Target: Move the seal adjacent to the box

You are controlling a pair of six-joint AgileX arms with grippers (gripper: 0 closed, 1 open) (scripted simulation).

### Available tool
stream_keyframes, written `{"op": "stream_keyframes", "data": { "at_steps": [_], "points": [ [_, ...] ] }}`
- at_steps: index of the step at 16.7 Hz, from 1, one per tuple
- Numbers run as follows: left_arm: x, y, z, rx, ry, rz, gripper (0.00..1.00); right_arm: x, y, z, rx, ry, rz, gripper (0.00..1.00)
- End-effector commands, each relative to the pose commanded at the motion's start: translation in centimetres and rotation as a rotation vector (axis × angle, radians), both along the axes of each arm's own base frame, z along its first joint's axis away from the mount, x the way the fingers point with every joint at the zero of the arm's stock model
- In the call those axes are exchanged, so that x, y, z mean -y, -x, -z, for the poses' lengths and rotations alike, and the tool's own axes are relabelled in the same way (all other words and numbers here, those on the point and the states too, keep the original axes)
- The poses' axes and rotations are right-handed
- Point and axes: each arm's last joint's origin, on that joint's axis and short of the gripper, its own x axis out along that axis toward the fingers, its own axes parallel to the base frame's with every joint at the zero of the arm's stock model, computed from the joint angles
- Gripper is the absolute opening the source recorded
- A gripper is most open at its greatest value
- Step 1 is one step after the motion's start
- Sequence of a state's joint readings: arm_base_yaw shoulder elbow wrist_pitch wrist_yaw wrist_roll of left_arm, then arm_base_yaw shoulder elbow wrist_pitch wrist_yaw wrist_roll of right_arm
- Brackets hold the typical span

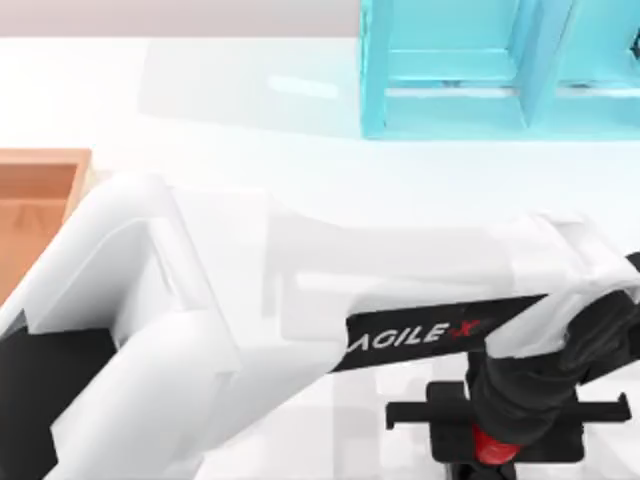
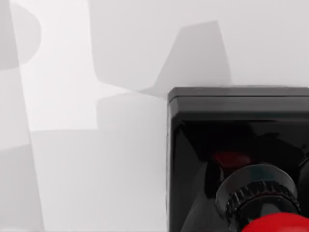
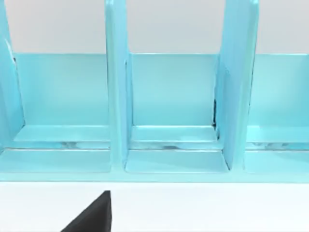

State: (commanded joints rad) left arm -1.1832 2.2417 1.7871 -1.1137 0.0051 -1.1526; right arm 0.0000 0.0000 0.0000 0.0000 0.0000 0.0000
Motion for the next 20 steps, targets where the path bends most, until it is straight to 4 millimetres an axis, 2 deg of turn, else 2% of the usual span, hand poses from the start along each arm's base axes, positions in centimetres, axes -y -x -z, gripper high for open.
{"op": "stream_keyframes", "data": {
  "at_steps": [7, 13, 15, 16, 18, 20],
  "points": [
    [-0.1, 0.0, -4.4, 0.0, -0.002, 0.0, 0.0, 0.0, 0.0, 0.0, 0.0, 0.0, 0.0, 1.0],
    [-0.6, -0.5, -4.6, -0.003, -0.007, 0.001, 0.0, 0.0, 0.0, 0.0, 0.0, 0.0, 0.0, 1.0],
    [-2.8, -2.0, -5.6, -0.006, -0.012, 0.002, 0.0, 0.0, 0.0, 0.0, 0.0, 0.0, 0.0, 1.0],
    [-4.4, -3.1, -6.4, -0.007, -0.012, 0.003, 0.0, 0.0, 0.0, 0.0, 0.0, 0.0, 0.0, 1.0],
    [-8.7, -5.1, -8.3, -0.008, -0.011, 0.005, 0.0, 0.0, 0.0, 0.0, 0.0, 0.0, 0.0, 1.0],
    [-13.7, -6.5, -10.4, -0.004, -0.005, 0.007, 0.0, 0.0, 0.0, 0.0, 0.0, 0.0, 0.0, 1.0]
  ]
}}
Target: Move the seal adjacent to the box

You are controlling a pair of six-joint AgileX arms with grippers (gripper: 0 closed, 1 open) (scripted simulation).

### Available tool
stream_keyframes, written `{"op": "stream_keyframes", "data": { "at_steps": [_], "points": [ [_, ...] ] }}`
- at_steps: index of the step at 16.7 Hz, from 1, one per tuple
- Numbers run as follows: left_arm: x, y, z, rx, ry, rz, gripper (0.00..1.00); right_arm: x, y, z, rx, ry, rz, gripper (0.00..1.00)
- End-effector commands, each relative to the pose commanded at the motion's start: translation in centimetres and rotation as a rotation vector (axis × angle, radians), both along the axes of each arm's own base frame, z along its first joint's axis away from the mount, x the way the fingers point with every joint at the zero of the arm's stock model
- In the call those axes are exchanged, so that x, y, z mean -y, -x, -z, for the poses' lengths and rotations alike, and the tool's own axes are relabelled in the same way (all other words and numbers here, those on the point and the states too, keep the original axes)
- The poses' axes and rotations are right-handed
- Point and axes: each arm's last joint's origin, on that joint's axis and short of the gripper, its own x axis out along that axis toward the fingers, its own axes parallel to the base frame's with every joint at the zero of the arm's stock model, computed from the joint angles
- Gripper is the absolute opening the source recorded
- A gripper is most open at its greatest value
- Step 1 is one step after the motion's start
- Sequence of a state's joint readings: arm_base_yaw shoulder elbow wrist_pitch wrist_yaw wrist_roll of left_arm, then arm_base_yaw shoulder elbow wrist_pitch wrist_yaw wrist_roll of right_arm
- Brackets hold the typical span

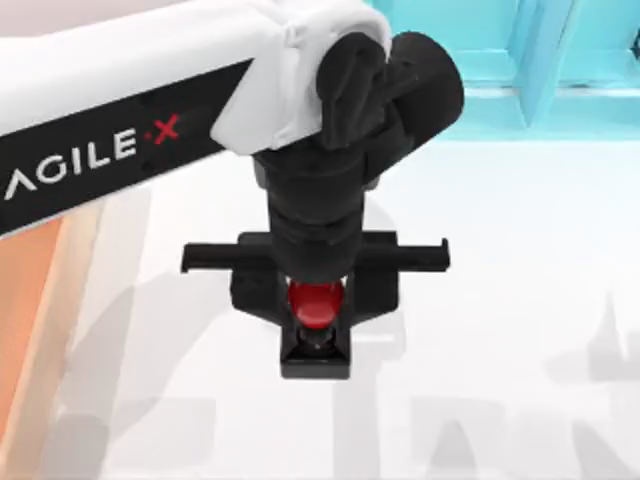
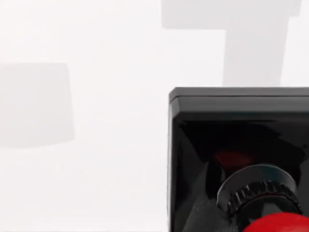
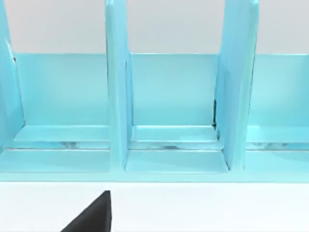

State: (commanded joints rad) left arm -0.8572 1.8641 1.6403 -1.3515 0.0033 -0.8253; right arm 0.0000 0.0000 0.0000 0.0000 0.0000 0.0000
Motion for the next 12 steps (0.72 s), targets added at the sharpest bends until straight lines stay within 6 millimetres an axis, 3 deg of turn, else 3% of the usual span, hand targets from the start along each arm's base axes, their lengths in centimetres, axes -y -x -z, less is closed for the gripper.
{"op": "stream_keyframes", "data": {
  "at_steps": [4, 6, 9, 12],
  "points": [
    [-11.1, 0.0, -3.2, 0.024, 0.017, -0.009, 0.0, 0.0, 0.0, 0.0, 0.0, 0.0, 0.0, 1.0],
    [-15.0, 1.2, -3.6, 0.023, 0.013, -0.009, 0.0, 0.0, 0.0, 0.0, 0.0, 0.0, 0.0, 1.0],
    [-17.8, 2.5, -3.4, 0.007, 0.004, -0.008, 0.0, 0.0, 0.0, 0.0, 0.0, 0.0, 0.0, 1.0],
    [-18.0, 2.6, -3.4, 0.005, 0.003, -0.007, 0.0, 0.0, 0.0, 0.0, 0.0, 0.0, 0.0, 1.0]
  ]
}}
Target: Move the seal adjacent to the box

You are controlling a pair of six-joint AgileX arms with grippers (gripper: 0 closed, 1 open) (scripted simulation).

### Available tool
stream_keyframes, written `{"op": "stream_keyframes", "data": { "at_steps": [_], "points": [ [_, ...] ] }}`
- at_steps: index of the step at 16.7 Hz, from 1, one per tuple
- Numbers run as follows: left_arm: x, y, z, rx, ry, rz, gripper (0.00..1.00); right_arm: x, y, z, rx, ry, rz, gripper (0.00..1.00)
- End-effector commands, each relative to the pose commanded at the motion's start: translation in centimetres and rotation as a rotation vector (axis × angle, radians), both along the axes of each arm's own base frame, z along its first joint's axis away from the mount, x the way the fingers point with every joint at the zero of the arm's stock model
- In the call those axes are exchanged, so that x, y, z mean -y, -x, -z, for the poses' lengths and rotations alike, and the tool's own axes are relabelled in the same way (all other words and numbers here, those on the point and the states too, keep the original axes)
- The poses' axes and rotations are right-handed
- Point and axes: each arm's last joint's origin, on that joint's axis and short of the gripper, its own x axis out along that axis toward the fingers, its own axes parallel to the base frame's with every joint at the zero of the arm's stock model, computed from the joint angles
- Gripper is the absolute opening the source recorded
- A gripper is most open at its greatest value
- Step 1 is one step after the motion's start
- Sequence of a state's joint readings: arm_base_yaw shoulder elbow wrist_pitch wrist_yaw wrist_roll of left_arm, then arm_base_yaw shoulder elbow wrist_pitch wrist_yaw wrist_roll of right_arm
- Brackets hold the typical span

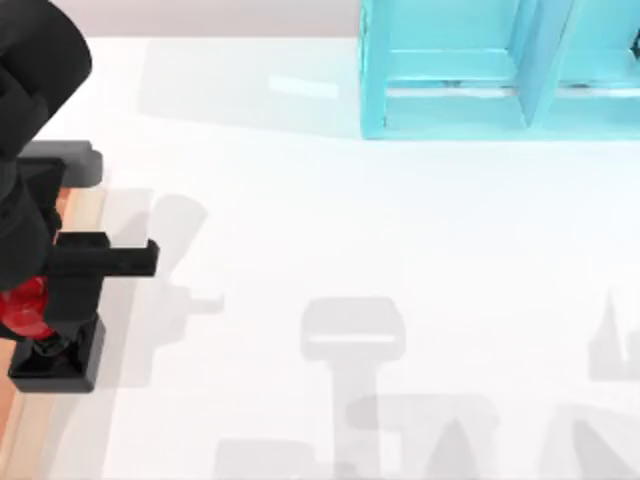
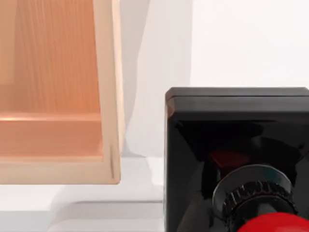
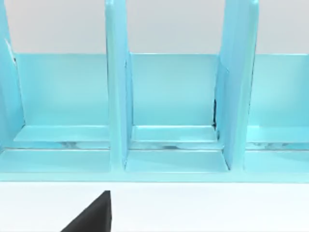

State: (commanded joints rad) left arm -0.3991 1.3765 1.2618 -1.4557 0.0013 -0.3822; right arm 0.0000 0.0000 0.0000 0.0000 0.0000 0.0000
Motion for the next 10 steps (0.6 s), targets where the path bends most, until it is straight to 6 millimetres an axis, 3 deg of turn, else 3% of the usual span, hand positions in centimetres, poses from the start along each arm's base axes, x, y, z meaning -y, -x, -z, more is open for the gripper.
{"op": "stream_keyframes", "data": {
  "at_steps": [4, 10],
  "points": [
    [0.2, -0.1, 0.4, 0.0, -0.001, 0.007, 0.0, 0.0, 0.0, 0.0, 0.0, 0.0, 0.0, 1.0],
    [0.1, -0.1, 4.6, 0.001, 0.0, 0.004, 0.0, 0.0, 0.0, 0.0, 0.0, 0.0, 0.0, 1.0]
  ]
}}
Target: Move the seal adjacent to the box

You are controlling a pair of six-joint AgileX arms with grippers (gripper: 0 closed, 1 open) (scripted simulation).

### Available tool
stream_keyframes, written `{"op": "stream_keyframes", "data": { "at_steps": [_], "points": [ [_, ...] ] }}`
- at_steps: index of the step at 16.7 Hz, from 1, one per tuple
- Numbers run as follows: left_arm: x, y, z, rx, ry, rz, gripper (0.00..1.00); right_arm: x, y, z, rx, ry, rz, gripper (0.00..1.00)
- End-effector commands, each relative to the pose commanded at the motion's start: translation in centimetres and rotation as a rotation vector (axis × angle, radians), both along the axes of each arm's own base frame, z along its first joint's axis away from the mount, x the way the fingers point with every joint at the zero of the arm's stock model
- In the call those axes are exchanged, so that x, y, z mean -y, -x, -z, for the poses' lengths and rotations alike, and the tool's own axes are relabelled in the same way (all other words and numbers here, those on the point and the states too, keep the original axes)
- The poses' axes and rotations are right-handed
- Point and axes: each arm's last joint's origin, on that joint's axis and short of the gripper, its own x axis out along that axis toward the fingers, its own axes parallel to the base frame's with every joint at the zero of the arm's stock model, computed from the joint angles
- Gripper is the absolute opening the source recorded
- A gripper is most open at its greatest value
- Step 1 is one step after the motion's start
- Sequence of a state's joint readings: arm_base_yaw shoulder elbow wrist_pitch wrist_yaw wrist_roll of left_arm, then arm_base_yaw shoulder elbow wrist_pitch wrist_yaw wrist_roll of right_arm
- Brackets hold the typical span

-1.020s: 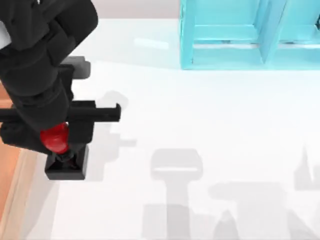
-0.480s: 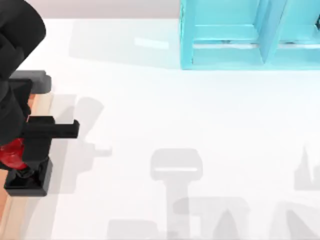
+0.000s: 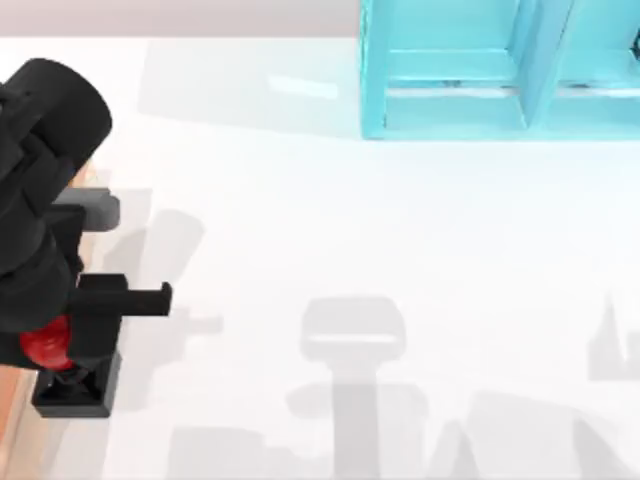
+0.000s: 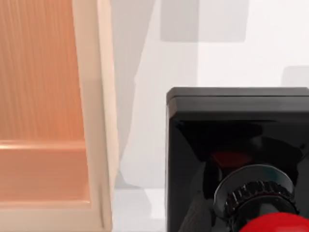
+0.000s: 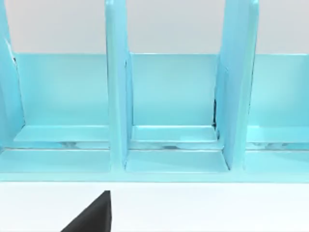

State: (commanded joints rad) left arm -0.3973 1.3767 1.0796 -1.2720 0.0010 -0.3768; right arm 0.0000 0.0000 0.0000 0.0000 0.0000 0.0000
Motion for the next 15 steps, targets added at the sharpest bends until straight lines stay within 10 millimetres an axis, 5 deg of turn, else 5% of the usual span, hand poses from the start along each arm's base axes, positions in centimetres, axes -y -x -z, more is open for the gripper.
{"op": "stream_keyframes", "data": {
  "at_steps": [7, 15],
  "points": [
    [-0.1, 0.2, 1.9, -0.001, 0.0, -0.004, 0.0, 0.0, 0.0, 0.0, 0.0, 0.0, 0.0, 1.0],
    [-0.1, 0.2, 1.9, -0.001, 0.0, -0.004, 0.6, 0.0, 0.0, 0.0, 0.0, 0.0, 0.0, 1.0]
  ]
}}
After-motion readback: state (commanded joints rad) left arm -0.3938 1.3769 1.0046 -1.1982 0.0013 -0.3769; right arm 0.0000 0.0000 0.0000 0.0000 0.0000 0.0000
